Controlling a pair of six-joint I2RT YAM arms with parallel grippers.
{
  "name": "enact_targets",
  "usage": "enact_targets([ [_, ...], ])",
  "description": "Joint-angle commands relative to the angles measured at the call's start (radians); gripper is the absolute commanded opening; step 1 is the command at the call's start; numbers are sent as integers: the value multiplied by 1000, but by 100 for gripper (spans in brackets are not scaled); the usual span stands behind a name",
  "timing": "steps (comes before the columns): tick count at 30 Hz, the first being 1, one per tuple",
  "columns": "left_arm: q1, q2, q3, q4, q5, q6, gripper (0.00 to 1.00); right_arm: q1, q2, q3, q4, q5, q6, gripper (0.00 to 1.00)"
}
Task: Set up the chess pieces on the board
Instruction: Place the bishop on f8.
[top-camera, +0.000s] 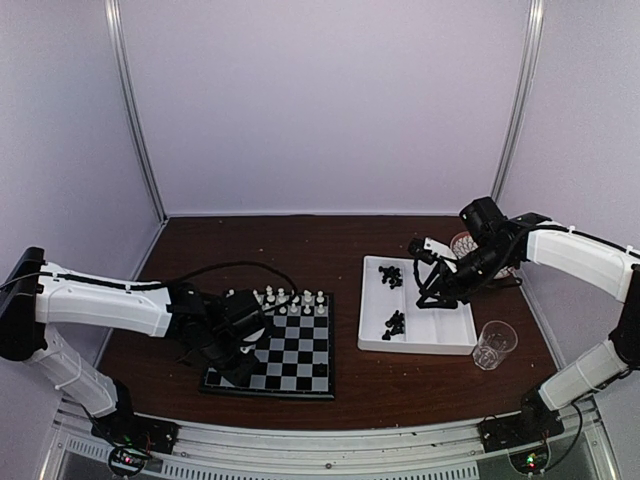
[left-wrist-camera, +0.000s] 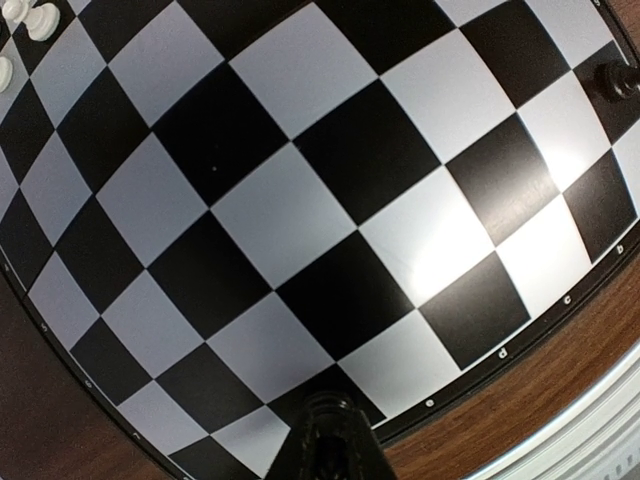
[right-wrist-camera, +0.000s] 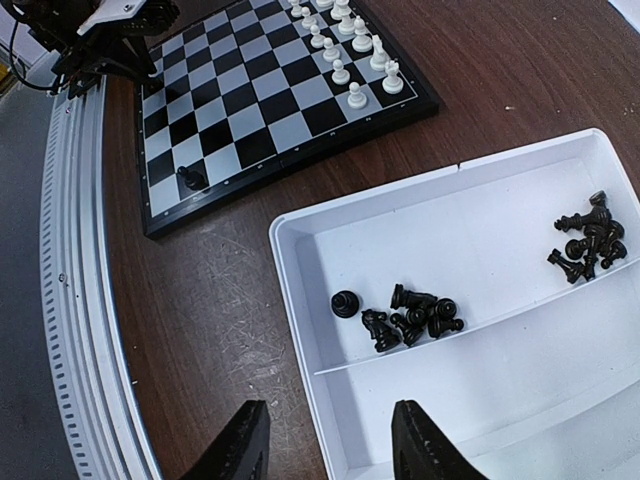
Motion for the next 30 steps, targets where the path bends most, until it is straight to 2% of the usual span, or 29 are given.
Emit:
enact_targets([
  [1, -5, 2, -5, 6, 5, -8, 16, -6, 2, -8, 1, -4, -12, 45],
  [8, -4, -9, 8, -17, 2, -2, 17, -6, 1, -9, 0, -6, -12, 45],
  [16, -5, -11, -1, -18, 12, -1, 10, -6, 0, -7, -3, -7, -11, 45],
  [30, -4, -27, -2, -38, 0, -1, 9, -7, -1, -6, -5, -11, -8, 45],
])
